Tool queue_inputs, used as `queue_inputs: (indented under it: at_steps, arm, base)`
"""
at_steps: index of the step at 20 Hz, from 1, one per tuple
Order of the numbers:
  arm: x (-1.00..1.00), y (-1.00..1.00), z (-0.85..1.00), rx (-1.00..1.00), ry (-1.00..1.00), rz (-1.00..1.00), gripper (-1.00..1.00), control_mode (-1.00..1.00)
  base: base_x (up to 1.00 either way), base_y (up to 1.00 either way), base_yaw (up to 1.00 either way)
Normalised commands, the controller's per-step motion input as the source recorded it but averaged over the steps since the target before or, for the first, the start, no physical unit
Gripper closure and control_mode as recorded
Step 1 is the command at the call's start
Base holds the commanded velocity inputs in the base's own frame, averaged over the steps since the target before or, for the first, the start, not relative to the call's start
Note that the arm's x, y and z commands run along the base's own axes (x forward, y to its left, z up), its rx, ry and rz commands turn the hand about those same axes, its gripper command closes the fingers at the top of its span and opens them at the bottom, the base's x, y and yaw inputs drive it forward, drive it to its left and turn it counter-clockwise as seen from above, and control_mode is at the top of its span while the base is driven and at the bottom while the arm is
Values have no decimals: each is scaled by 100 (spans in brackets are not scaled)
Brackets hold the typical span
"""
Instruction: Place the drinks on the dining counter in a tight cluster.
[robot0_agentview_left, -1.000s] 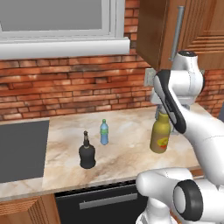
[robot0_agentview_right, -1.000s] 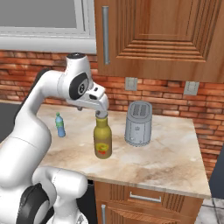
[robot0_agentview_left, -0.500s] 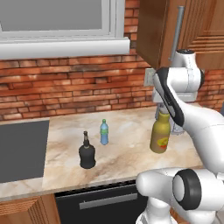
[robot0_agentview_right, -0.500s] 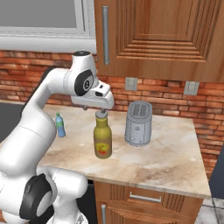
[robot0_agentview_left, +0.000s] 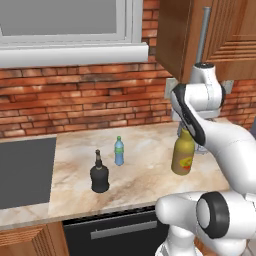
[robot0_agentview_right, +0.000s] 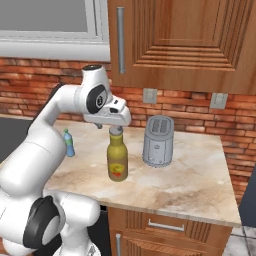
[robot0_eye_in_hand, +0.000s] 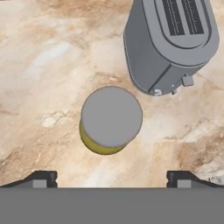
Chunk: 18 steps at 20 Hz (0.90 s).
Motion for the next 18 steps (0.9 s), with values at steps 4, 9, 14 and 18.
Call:
queue_inputs:
  at_steps: [4, 9, 14, 18]
  arm:
    - [35, -1, -14, 0, 0, 0, -100, -100]
    - [34, -5, -11, 0, 2, 0, -100, -100]
    - [26, -4, -16, 1, 1, 1, -100, -100]
    - [4, 0, -12, 0, 0, 0, -100, -100]
  base:
    - [0, 0, 0]
    - [0, 0, 0]
    - [0, 0, 0]
    - [0, 0, 0]
